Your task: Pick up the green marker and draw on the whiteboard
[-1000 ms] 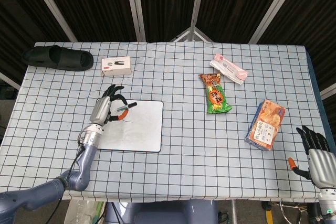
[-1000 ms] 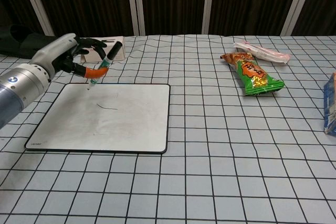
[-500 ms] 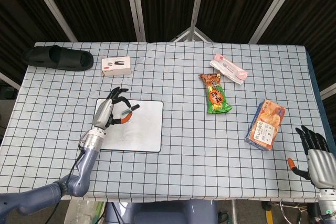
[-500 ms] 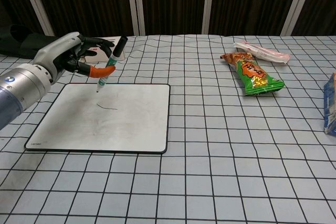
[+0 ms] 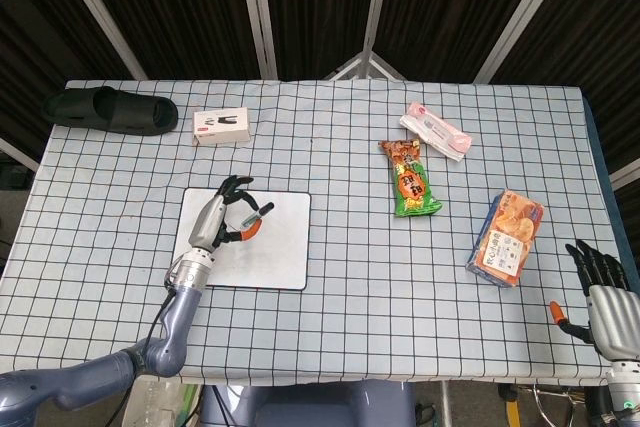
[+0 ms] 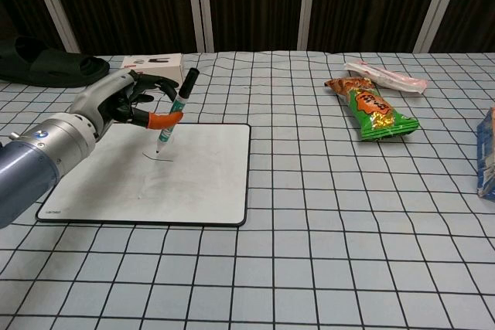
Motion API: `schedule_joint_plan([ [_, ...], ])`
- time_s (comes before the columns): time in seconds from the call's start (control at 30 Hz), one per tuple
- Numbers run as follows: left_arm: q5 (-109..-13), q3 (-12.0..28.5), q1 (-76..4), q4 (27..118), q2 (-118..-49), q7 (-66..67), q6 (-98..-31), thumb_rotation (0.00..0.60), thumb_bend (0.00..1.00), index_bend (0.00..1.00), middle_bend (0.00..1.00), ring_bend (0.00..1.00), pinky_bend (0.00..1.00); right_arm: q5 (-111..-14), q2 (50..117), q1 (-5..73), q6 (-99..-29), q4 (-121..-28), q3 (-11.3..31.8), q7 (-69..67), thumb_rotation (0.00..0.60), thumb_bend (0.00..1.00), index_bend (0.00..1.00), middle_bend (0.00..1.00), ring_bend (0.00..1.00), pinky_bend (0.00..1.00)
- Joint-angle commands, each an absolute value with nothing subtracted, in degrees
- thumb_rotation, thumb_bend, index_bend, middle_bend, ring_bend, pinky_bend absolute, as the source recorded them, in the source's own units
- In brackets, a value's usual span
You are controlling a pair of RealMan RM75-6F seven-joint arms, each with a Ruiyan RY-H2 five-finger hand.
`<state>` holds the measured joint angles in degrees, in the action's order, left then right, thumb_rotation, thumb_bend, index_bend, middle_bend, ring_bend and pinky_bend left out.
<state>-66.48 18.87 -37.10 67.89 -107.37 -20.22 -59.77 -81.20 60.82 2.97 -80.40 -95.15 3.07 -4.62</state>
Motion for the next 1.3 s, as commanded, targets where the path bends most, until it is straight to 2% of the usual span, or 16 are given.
schedule_joint_plan([
  [0.03, -66.2, 19.0, -37.1, 67.6, -107.7, -20.2, -59.6, 0.600, 0.54, 0.71, 0.15, 0.00, 0.08, -81.2, 60.9, 2.9, -80.4, -95.0, 3.0, -4.7, 0.600, 0.35, 0.00, 0.00, 0.00, 0.00],
  [0.93, -65.7, 17.9, -35.5, 67.6, -107.5, -19.1, -59.0, 0.600, 0.54, 0.72, 0.15, 0.00, 0.08, -81.3, 60.9, 2.9, -80.4, -95.1, 3.0, -4.2, 0.600, 0.35, 0.00, 0.00, 0.00, 0.00],
  [1.17, -66.3, 16.5, -33.3, 71.3, -105.5, -20.4, -59.7, 0.600, 0.54, 0.73, 0.16, 0.00, 0.08, -81.5, 60.9, 2.8, -80.8, -95.2, 3.0, -4.1, 0.600, 0.35, 0.00, 0.00, 0.00, 0.00],
  [1.3, -68.6, 16.8, -31.3, 76.5, -103.5, -23.2, -63.1, 0.600, 0.54, 0.73, 0.16, 0.01, 0.08, -81.5, 61.0, 2.8, -80.8, -95.1, 3.1, -4.0, 0.600, 0.35, 0.00, 0.00, 0.00, 0.00],
])
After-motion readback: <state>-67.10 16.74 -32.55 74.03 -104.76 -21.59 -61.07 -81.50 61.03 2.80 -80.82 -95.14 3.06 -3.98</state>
